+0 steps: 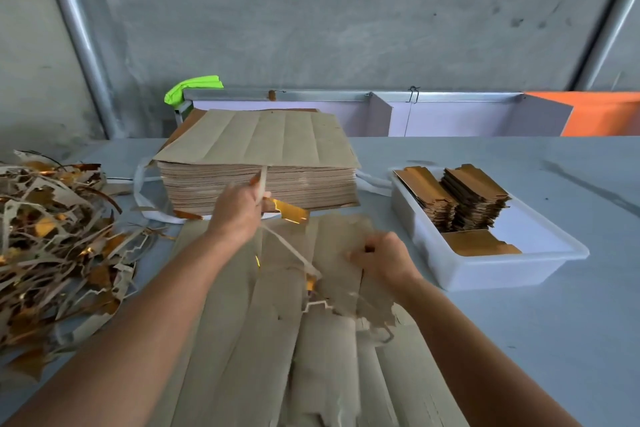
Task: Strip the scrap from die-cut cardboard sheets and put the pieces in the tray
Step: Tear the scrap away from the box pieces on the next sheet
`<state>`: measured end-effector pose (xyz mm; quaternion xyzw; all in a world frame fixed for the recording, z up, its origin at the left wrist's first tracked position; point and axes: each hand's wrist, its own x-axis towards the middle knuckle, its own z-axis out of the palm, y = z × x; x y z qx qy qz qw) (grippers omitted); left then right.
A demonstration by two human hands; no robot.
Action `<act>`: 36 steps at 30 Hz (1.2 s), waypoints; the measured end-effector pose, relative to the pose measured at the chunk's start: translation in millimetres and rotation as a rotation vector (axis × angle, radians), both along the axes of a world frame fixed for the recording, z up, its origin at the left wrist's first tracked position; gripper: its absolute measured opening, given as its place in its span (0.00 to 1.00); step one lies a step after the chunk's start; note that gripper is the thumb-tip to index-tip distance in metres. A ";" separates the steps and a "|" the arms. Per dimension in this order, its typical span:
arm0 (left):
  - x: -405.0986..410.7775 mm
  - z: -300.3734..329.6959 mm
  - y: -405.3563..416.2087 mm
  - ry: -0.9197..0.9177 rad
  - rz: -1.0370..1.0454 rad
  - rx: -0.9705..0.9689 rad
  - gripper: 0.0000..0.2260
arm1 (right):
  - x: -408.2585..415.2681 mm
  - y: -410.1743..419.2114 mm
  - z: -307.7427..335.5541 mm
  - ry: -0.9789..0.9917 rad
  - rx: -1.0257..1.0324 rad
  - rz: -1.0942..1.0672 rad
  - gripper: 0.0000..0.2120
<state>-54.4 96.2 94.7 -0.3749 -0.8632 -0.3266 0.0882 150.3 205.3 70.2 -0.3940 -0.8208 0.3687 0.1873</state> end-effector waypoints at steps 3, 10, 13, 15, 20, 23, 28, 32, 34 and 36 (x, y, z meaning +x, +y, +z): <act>-6.0 -2.3 -9.2 0.013 0.059 -0.045 0.11 | -1.5 3.8 -5.9 0.271 -0.243 -0.184 0.15; 39.9 -16.2 -22.8 -0.193 -0.187 -0.240 0.51 | -9.9 -1.2 -14.4 0.413 -0.379 -0.323 0.13; 73.9 -36.4 -28.1 -0.001 -0.194 -0.253 0.54 | -12.6 -4.0 -14.2 0.415 -0.366 -0.296 0.09; 95.3 -55.7 -27.5 0.070 -0.183 -0.356 0.52 | -14.4 -7.0 -13.8 0.423 -0.346 -0.260 0.11; 91.1 -76.0 -30.6 0.042 -0.003 -0.435 0.21 | -11.3 -5.3 -2.0 0.512 -0.283 -0.247 0.13; 74.1 -75.6 -38.4 0.013 -0.046 -0.255 0.13 | -6.5 6.0 4.3 0.566 -0.262 -0.324 0.09; 57.8 -61.4 -48.3 -0.090 -0.005 -0.079 0.12 | -2.1 16.1 7.7 0.649 -0.287 -0.408 0.01; 53.0 -60.9 -56.2 -0.182 -0.039 0.016 0.11 | 5.1 18.8 12.6 0.617 -0.275 -0.366 0.13; 54.7 -59.5 -58.1 -0.231 -0.073 0.034 0.13 | 9.5 16.9 16.9 0.570 -0.194 -0.331 0.19; 56.8 -57.2 -60.2 -0.279 -0.097 0.082 0.17 | 13.9 14.8 21.7 0.491 -0.042 -0.270 0.24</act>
